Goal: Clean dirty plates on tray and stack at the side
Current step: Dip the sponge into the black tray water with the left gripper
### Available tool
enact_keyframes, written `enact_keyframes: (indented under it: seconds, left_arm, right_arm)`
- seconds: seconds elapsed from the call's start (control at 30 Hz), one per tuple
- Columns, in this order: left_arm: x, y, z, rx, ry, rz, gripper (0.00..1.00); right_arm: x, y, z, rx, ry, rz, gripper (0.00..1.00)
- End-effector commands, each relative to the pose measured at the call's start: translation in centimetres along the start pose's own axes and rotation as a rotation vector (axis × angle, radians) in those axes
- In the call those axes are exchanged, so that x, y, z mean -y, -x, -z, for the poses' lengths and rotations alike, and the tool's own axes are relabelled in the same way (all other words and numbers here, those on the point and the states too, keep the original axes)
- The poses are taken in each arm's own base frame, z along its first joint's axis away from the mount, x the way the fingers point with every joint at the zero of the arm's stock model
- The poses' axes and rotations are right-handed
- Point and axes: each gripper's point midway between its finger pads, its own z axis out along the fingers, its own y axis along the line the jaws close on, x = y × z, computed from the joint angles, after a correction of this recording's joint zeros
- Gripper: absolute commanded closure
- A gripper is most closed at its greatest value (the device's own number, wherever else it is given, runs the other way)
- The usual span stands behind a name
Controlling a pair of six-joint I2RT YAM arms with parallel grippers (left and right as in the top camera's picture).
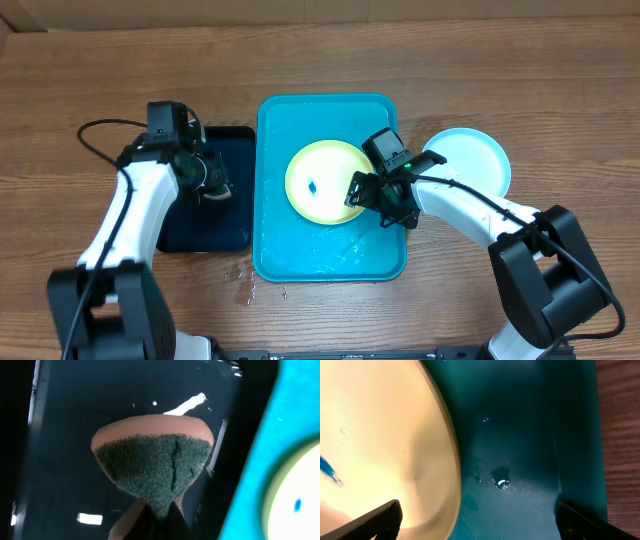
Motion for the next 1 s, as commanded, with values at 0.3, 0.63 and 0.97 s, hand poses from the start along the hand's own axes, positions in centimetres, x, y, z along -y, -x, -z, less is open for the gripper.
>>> enact_keyframes:
  seconds: [0.3,0.63,0.97]
  left_arm:
    - [-1.7,-1.2,-5.5,-0.119,0.067,-0.050,0.96]
    - [-1.4,-1.2,-4.0,-0.151,0.061,-0.076,0.96]
    - [0.5,1.3,5.7,-0.047,0.034,-0.112,0.96]
  right_arm:
    - [1.9,0.5,-0.2,0.022,-0.067,-0.023,0.00]
    - [-0.8,1.4,0.1,0.043,0.043,0.078,0.02]
    - [-0.5,4.4,0.4,0.200,-0.010,0.080,0.51]
